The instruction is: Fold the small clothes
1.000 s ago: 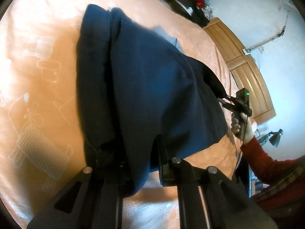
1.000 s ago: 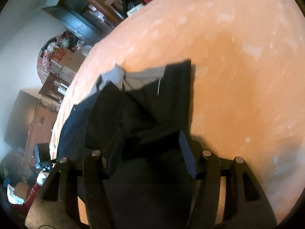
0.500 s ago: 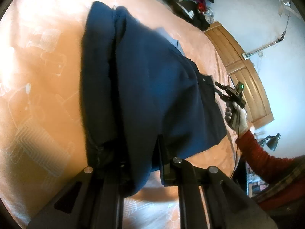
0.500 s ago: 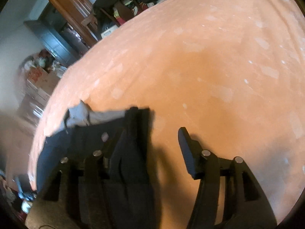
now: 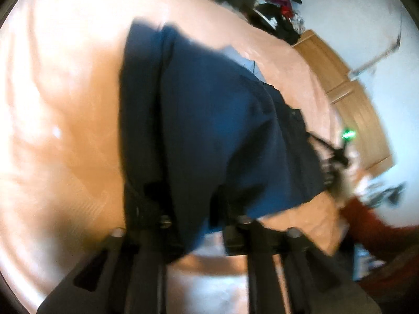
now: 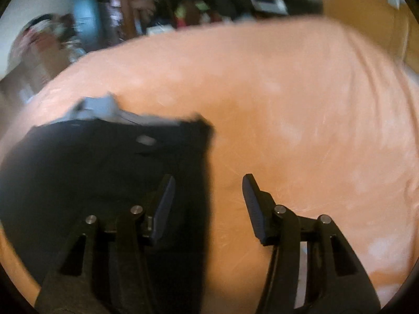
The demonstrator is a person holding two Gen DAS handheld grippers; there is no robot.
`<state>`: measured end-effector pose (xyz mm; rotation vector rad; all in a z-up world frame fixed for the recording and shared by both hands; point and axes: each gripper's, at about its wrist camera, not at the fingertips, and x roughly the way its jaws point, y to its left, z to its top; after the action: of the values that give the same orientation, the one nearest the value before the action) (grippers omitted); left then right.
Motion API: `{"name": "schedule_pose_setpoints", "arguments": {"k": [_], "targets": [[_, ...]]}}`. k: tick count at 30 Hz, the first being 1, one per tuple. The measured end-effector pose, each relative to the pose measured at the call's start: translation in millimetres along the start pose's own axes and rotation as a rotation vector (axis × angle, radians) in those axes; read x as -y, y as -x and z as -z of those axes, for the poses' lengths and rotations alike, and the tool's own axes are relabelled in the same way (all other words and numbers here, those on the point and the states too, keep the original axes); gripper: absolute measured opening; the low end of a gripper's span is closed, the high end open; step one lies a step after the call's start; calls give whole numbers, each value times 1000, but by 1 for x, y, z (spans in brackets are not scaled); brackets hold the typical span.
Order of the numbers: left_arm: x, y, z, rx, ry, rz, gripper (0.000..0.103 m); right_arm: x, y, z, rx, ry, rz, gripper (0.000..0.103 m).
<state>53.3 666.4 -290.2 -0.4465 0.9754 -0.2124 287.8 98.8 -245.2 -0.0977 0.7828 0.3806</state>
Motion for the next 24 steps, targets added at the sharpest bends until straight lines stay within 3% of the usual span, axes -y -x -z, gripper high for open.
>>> {"name": "schedule_pose_setpoints", "arguments": {"k": [1, 2, 3, 5, 9, 11, 14, 17, 18, 19, 22, 24], "targets": [[21, 11, 0, 39, -47, -25, 31, -10, 12, 1, 21, 14, -7, 53], [43, 20, 0, 89, -91, -39, 43, -30, 30, 7, 45, 30, -46, 52], [65, 25, 0, 137, -119, -25, 52, -51, 40, 15, 44, 47, -98, 51], [104, 18, -3, 193, -161, 20, 61, -95, 45, 32, 10, 96, -205, 42], [150, -30, -9, 170, -217, 67, 61, -153, 25, 48, -84, 95, -318, 34], [154, -37, -10, 186, -216, 6, 59, -165, 20, 54, -114, 85, -355, 36], [123, -19, -9, 235, -84, -18, 59, -162, 19, 61, -143, 100, -366, 41], [45, 11, -4, 267, 136, -95, 59, -146, 15, 64, -167, 91, -368, 46], [17, 23, 2, 286, 224, -130, 54, -142, 13, 63, -171, 87, -369, 47], [-20, 42, 13, 314, 352, -217, 53, -139, 14, 64, -172, 85, -369, 49], [-73, 92, 46, 417, 593, -359, 53, -129, 18, 70, -175, 72, -365, 51], [-70, 111, 53, 452, 584, -419, 52, -126, 19, 69, -175, 53, -353, 51]]}}
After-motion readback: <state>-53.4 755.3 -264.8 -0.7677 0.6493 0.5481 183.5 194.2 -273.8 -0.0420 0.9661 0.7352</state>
